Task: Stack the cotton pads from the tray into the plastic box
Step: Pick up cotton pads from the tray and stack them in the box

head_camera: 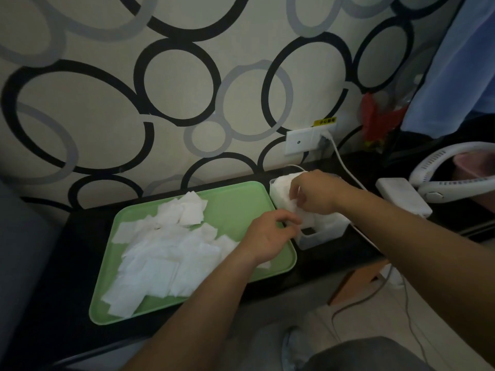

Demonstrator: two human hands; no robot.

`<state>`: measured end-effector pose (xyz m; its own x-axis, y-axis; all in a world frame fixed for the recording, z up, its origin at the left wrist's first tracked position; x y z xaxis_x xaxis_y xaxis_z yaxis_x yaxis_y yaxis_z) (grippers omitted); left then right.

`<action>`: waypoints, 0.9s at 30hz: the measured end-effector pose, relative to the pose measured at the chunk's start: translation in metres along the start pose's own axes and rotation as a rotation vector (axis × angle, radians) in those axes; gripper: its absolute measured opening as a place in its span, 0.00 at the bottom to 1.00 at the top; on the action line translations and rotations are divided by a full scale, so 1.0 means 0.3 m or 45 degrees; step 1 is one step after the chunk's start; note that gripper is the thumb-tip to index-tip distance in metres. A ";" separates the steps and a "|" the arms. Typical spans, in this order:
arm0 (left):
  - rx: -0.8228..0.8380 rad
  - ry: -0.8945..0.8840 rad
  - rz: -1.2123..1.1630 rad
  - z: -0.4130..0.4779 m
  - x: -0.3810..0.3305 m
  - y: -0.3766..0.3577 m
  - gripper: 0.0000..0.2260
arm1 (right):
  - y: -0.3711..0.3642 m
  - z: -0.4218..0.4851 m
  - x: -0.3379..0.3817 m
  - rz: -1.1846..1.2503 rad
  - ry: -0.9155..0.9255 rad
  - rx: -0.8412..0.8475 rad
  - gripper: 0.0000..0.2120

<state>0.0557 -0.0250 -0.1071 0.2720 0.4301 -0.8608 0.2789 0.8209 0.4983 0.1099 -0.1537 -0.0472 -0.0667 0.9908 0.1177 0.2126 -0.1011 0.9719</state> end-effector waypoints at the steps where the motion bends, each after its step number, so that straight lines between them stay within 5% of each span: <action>1: 0.002 0.003 -0.012 0.000 0.001 0.001 0.08 | 0.003 -0.001 -0.005 0.052 0.000 0.028 0.14; 6: 0.036 -0.003 -0.047 -0.006 -0.002 -0.002 0.09 | 0.041 -0.021 -0.056 0.299 0.037 0.045 0.08; 10: 0.036 0.022 -0.080 -0.008 0.004 -0.007 0.08 | -0.001 -0.047 -0.050 0.142 0.134 0.260 0.17; 14: 0.012 -0.016 -0.021 -0.002 -0.009 -0.007 0.09 | -0.085 -0.029 -0.035 -0.086 0.164 0.487 0.13; 21: 0.038 -0.007 0.076 0.008 -0.010 0.012 0.08 | -0.088 0.016 -0.027 -0.140 0.199 0.494 0.23; 27: 0.060 -0.029 0.141 0.001 -0.019 0.001 0.08 | -0.070 0.066 -0.012 -0.134 0.136 0.487 0.20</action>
<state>0.0546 -0.0274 -0.1020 0.3243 0.5083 -0.7978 0.2884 0.7501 0.5952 0.1251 -0.1533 -0.0722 -0.2037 0.9771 0.0615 0.5451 0.0610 0.8362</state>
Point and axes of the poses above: each hand's wrist, its own z-axis towards the middle knuckle, its own y-axis out of the back of the hand, x = y × z, the point moved 5 cm from there along z, towards the middle knuckle, and after that the axes turned 11 degrees about -y, right-handed, at the moved point
